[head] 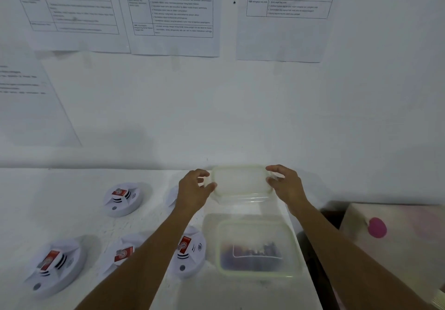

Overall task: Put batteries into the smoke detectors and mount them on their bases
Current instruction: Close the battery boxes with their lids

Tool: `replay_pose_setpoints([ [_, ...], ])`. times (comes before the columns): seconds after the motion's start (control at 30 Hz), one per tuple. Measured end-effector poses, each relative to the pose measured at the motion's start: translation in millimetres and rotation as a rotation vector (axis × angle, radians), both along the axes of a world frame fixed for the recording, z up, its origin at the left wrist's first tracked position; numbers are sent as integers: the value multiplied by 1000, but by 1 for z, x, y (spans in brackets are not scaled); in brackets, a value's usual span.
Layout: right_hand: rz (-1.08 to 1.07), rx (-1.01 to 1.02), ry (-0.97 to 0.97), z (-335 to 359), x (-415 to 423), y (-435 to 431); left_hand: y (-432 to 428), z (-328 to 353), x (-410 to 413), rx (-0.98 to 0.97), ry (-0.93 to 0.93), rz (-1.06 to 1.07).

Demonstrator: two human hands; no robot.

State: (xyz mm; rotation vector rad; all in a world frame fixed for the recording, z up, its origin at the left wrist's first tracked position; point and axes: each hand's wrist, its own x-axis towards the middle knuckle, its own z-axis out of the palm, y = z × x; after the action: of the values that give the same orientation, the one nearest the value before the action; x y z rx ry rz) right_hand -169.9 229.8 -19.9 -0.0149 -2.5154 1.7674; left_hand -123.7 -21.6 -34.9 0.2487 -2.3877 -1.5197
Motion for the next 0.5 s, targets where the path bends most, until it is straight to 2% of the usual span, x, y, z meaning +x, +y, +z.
replay_pose_setpoints([
  [0.13, 5, -137, -144, -6, -3, 0, 4, -2, -3, 163, -132, -51],
  [0.23, -19, -123, -149, -10, 4, 5, 11, -2, -2, 90, -141, -39],
  [0.37, -60, -125, -163, -16, 13, 8, 17, -3, -4, 145, -158, -1],
  [0.5, -79, -178, -191, -17, 17, 5, 20, -4, -3, 81, -156, -22],
])
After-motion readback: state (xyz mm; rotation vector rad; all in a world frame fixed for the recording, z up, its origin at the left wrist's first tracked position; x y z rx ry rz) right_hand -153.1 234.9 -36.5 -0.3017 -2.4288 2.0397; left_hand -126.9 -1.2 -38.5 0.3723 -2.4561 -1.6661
